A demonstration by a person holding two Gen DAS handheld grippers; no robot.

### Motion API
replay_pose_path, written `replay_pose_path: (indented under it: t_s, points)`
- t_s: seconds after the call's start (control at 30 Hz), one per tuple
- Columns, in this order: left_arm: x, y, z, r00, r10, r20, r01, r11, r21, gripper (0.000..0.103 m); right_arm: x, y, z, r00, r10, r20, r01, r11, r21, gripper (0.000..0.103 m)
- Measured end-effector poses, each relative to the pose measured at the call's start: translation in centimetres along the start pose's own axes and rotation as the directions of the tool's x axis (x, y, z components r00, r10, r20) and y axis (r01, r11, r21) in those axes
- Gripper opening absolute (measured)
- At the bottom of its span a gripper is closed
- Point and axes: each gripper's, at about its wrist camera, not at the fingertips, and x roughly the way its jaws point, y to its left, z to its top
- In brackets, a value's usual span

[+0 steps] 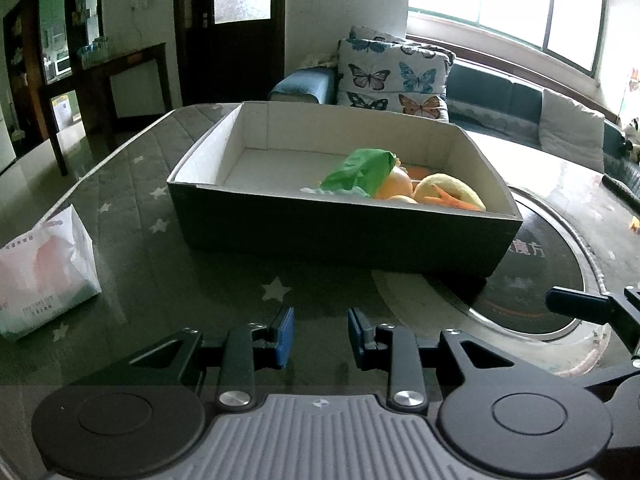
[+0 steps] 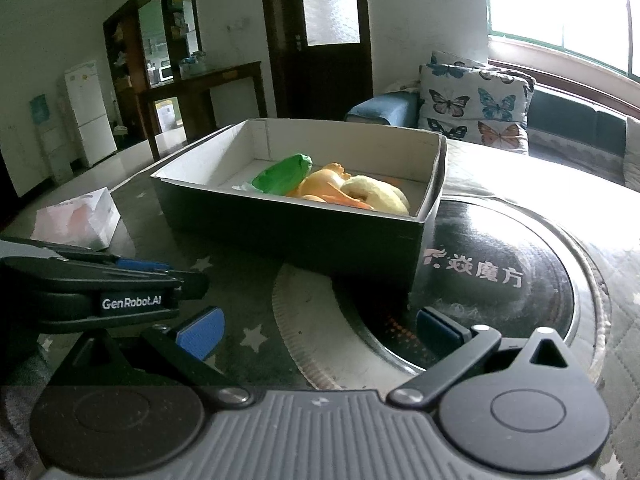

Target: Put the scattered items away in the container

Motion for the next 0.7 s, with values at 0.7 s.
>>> replay_pose_path:
  t_s: [0.7]
  points:
    - [1.2,0.4,1.7,1.0,0.024,-0.001,-0.024,1.0,0.019,0.031,1.1,-0.4,1.6,1.0,-0.02,0.0,0.02,1.0,0.001,0.103]
